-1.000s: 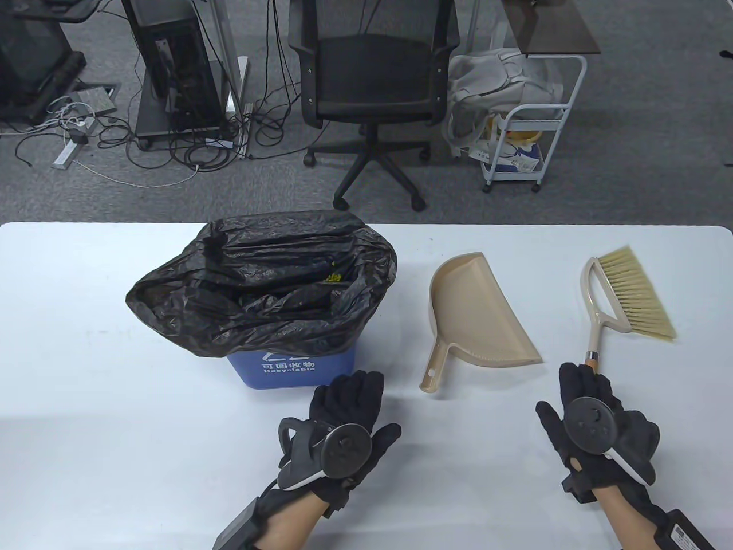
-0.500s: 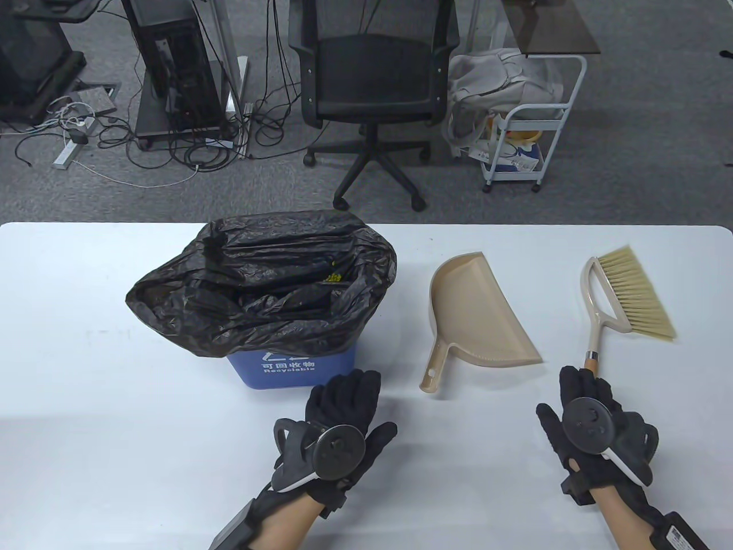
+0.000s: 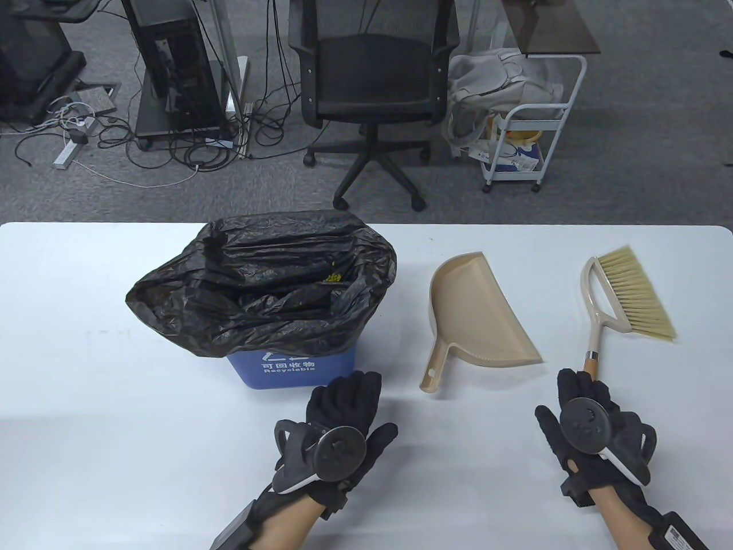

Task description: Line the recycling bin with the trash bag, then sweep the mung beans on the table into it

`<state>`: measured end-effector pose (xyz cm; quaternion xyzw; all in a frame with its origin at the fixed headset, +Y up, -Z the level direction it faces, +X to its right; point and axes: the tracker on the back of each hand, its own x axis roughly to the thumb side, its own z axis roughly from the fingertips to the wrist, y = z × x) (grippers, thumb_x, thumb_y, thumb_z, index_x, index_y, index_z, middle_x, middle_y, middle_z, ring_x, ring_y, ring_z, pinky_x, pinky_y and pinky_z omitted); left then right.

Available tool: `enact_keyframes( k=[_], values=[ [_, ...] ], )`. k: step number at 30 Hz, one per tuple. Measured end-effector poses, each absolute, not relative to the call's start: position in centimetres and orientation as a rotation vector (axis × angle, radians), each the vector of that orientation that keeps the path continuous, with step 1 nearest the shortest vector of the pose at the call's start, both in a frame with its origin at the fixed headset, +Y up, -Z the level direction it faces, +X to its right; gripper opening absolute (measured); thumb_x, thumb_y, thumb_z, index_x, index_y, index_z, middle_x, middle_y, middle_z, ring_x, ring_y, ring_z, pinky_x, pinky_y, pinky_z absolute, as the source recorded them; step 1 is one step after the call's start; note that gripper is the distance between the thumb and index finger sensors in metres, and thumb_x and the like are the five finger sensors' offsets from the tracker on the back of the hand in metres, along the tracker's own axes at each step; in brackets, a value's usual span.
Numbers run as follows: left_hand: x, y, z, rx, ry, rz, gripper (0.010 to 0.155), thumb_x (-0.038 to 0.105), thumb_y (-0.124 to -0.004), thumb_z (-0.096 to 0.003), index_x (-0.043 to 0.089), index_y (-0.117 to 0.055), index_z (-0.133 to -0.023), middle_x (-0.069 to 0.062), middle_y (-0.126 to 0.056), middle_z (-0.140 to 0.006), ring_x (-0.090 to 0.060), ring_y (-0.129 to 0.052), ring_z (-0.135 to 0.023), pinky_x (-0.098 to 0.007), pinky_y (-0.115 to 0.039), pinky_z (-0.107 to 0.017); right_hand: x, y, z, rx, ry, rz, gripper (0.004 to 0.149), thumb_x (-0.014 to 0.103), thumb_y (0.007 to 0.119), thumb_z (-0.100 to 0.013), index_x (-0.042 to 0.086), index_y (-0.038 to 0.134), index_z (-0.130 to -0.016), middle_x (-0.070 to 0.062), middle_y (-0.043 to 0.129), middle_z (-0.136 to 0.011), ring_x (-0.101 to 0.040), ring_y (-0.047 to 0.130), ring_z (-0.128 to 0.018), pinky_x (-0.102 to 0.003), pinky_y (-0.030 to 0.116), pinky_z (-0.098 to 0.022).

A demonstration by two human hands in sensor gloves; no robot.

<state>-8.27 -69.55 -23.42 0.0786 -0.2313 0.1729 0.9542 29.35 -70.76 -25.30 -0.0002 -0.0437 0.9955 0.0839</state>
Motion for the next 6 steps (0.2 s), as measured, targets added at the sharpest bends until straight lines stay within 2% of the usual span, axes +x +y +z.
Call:
enact_keyframes(
  k=[6],
  values=[
    [-8.29,-69.54,-23.40,0.158,-0.468,0.351,0.083,0.049,-0.079,-0.0490,0.001,-0.059,-0.113,-0.032,-0.068,-0.110,-0.067,-0.072,-0.093,-0.080,-0.055,-0.065,29.24,-70.85,-25.36,0.003,-0.114,2.975,0.079,0.045,0.076,-0.050,-0.007,0.060,-0.107,-0.040,0.066,-0.102,-0.066,0.068,-0.089,-0.072,0.063,-0.058]
  ],
)
